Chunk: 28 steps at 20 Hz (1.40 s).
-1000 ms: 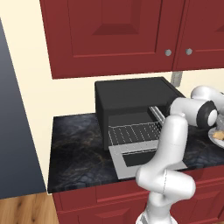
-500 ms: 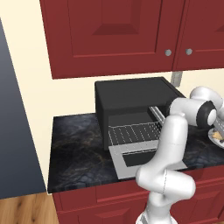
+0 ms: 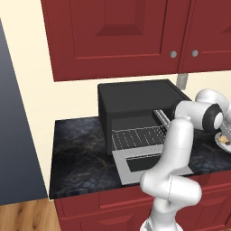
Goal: Pull the toaster oven rack outwards. Pick up the baguette from the plate and place it on the toaster oven rack. Close the toaster oven door fully and set the temperature to the lowest setting.
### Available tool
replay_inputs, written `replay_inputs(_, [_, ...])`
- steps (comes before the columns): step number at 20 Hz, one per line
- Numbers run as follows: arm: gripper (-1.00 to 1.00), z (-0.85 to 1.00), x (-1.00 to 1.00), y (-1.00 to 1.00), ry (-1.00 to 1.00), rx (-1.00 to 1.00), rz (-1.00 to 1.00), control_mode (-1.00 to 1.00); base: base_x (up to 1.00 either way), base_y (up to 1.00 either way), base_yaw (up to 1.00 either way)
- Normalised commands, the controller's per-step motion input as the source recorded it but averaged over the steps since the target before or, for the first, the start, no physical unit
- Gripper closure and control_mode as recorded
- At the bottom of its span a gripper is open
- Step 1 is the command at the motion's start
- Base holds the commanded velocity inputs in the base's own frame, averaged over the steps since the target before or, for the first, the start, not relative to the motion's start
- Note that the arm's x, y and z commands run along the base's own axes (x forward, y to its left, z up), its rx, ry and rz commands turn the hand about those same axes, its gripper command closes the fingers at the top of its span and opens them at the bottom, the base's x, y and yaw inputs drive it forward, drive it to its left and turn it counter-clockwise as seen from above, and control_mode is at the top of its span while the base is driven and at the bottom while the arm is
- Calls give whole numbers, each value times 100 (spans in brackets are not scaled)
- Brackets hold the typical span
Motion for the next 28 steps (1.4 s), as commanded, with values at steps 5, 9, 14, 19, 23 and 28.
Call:
replay_inputs(5, [100,0,0,0,0,0,0,-100,0,0,0])
replay_inputs(9, [100,33,-26,0,0,0,0,-100,0,0,0])
replay_inputs(14, [100,75,-63,20,-6,0,0,-100,0,0,0])
replay_inputs(19, [100,68,-100,62,-13,-4,0,-100,0,0,0])
replay_inputs(23, [100,65,-100,75,-8,-11,1,-100,0,0,0])
replay_inputs(28, [100,68,-92,99,-2,-22,5,-100,0,0,0])
